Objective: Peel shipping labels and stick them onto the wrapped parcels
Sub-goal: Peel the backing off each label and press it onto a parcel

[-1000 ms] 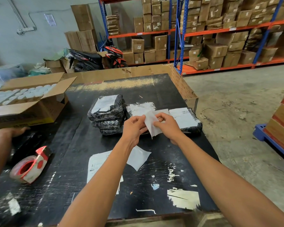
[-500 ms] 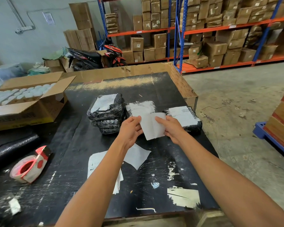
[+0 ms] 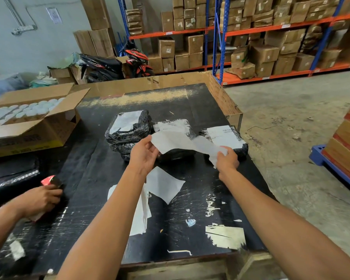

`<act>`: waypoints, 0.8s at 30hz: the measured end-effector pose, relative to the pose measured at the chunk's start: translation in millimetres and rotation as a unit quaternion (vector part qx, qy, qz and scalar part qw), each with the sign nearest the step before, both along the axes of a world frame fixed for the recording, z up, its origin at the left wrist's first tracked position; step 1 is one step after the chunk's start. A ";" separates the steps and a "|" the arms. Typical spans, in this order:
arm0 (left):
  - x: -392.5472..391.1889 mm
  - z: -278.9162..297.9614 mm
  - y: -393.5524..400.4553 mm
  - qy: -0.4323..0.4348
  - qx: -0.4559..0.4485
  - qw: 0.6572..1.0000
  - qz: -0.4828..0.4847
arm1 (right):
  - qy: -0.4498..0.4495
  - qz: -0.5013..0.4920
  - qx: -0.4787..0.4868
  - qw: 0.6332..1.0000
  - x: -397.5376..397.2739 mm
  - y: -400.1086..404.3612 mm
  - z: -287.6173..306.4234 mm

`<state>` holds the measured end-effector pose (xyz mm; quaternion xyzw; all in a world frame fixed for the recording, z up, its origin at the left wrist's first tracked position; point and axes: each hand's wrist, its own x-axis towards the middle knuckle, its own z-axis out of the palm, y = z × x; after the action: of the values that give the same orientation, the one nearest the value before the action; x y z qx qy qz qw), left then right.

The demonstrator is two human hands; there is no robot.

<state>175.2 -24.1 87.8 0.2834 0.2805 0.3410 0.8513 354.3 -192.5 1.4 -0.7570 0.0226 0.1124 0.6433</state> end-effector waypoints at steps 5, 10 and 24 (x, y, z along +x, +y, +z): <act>-3.4 16.4 12.7 -0.052 -0.023 0.996 0.063 | 0.076 0.138 -0.041 0.987 -0.6 -10.5 -1.8; 11.5 27.1 -2.9 -0.006 0.023 0.999 0.048 | 0.019 0.410 -0.080 0.908 -40.1 4.3 7.0; 29.4 28.5 -16.5 0.053 0.024 0.996 0.074 | -0.480 0.187 -0.095 0.852 -32.7 8.8 29.0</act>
<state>204.6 -40.6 116.3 0.2998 0.3375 0.3942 0.8005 321.6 -183.7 30.5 -0.7641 -0.4204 -0.1501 0.4658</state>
